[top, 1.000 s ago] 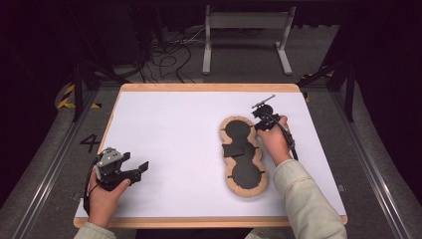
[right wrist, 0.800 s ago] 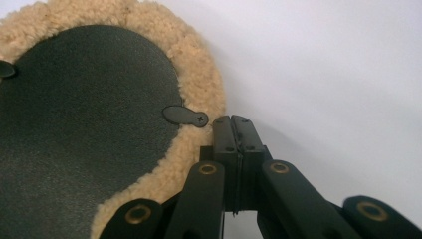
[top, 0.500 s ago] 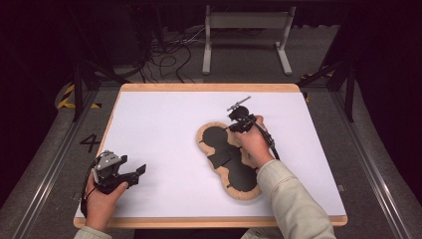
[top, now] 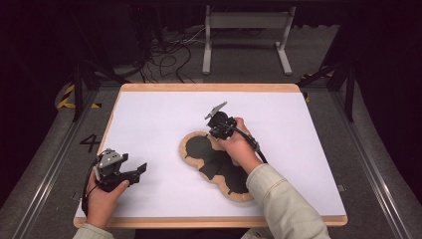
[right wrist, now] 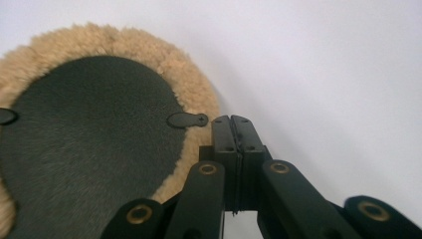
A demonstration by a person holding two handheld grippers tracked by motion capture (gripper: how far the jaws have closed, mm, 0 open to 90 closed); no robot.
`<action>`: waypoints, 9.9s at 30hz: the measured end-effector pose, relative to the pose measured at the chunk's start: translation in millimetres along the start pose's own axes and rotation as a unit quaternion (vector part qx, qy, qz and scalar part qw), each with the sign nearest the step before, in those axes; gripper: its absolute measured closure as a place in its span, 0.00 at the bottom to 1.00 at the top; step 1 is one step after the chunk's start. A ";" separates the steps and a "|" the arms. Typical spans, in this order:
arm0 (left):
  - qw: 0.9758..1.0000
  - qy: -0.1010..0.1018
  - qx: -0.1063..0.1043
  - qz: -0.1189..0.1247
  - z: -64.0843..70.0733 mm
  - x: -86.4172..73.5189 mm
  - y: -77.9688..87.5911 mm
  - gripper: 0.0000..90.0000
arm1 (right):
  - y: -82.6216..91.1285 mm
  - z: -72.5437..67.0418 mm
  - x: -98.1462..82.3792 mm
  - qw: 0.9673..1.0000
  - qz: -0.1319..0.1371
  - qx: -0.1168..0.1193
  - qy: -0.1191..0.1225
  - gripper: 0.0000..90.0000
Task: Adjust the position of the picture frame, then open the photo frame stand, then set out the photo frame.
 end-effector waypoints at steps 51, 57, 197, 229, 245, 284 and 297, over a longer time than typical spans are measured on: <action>0.998 -0.033 -0.049 -0.019 14.5 23.8 -37.7 0.24 | 105.0 -82.9 -84.3 0.983 -0.025 0.169 0.074 1.00; 0.998 -0.032 -0.059 -0.017 17.2 29.4 -42.7 0.24 | 99.5 -94.1 -91.8 0.978 -0.052 0.177 0.092 1.00; 0.988 -0.081 -0.126 -0.048 56.8 51.8 -78.6 0.26 | 119.1 9.2 -135.3 0.989 0.091 -0.010 -0.112 0.89; 0.992 0.041 -0.114 -0.032 30.8 56.7 -70.7 0.32 | 117.9 63.4 -169.9 0.974 0.064 -0.019 -0.217 0.41; 0.987 0.031 -0.144 -0.059 34.6 55.0 -90.8 0.38 | 89.2 71.4 -192.2 0.961 0.001 0.014 -0.276 0.36; 0.971 0.088 -0.190 -0.118 58.8 57.5 -125.9 0.35 | 71.6 57.8 -189.4 0.961 -0.014 0.067 -0.269 0.11; 0.970 0.097 -0.195 -0.112 58.4 56.7 -125.1 0.38 | 74.1 62.7 -193.1 0.952 -0.008 0.065 -0.300 0.27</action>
Point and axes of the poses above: each handheld gripper's, and its own axes: y roughly backward along the jaws, x roughly out of its top, z roughly to its right, the point moved 2 cm from there along -y, roughly forward along the jaws, and after that the axes turned 13 degrees about -x, right-handed, at the moved point
